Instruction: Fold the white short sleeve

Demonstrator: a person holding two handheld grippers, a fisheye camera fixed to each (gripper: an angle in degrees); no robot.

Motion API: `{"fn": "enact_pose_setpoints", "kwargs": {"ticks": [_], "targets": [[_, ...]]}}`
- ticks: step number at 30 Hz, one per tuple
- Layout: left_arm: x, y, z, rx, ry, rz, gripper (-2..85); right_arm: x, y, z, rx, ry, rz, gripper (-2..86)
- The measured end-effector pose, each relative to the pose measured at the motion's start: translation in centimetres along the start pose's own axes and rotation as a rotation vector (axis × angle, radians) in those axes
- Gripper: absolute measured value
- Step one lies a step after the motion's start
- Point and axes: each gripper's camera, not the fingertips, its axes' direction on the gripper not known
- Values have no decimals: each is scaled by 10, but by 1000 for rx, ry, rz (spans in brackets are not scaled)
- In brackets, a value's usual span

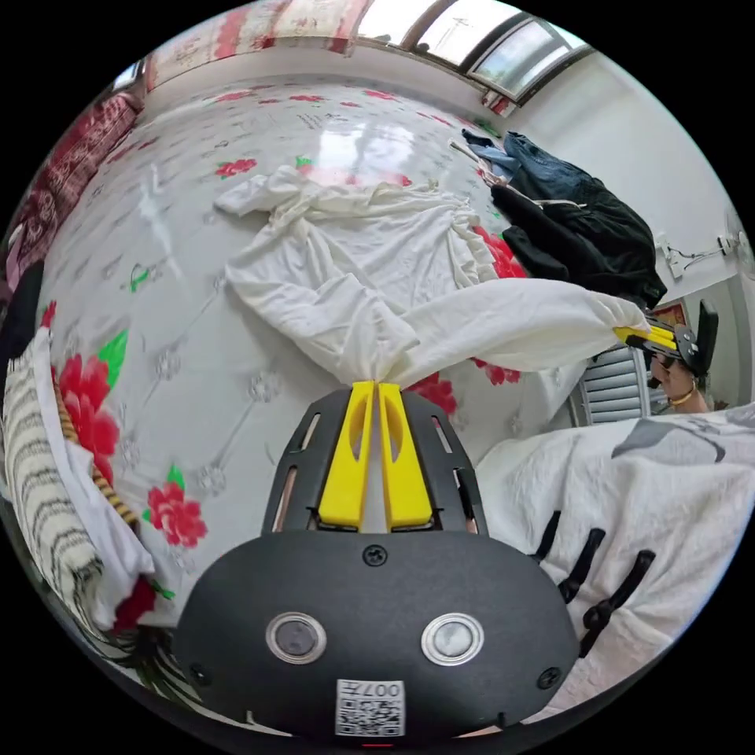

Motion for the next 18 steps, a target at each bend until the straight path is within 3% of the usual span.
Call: {"fn": "enact_pose_setpoints", "kwargs": {"ticks": [7,14,18], "targets": [[9,75,7,-70,-14,-195,19,14,10,84,-266,-242,16,75],[34,-10,-16,130,-75,-9,74,47,20,67,-160,-282,114,70],[43,-64,11,79,-101,72,102,55,32,67,-152,-277,160,67]]}}
